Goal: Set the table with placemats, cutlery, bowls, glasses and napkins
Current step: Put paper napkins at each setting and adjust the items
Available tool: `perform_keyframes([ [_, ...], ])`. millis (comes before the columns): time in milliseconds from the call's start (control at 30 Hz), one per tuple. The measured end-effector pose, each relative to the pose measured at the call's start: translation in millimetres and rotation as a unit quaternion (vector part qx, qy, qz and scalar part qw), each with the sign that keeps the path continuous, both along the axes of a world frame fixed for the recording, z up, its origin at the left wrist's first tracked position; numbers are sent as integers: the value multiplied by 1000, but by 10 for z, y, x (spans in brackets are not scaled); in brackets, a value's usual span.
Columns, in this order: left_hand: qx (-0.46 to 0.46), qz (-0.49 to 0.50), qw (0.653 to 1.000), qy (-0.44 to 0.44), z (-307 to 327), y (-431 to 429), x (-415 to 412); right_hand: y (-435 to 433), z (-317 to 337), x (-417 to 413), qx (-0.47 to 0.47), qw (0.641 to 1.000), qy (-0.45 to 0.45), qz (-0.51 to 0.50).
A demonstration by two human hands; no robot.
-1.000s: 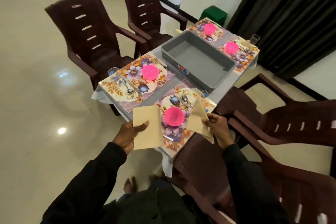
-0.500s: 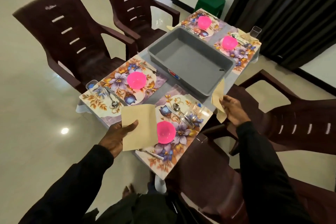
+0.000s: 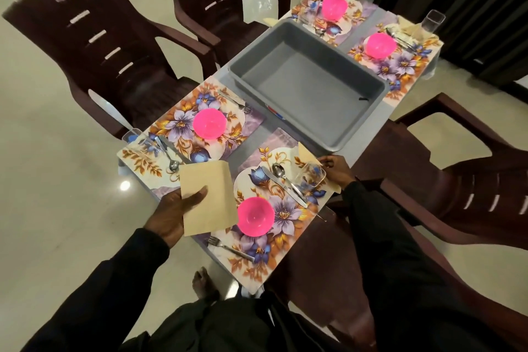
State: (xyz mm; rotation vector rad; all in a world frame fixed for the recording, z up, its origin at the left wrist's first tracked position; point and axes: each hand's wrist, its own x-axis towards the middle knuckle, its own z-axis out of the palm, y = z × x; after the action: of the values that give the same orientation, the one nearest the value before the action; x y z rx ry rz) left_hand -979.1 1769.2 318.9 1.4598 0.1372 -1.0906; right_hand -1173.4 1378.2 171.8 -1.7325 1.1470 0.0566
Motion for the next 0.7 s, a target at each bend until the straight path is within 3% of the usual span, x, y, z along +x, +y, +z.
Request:
perform_keyframes([
  [333,16,17,1000,1,56,-93,18,247,-306,-131,-180,984,-11,-7],
  [500,25,23,999,-3,65,-126,-9,199,-534,-182,-377,919,54,103],
  [567,22,17,1000,-7,83,-122,-17,213,-539,-206,-402,907,45,121],
  [700,17,1,1000,-12,52,-75,13,316,-441,-369,-376,916,-20,136],
])
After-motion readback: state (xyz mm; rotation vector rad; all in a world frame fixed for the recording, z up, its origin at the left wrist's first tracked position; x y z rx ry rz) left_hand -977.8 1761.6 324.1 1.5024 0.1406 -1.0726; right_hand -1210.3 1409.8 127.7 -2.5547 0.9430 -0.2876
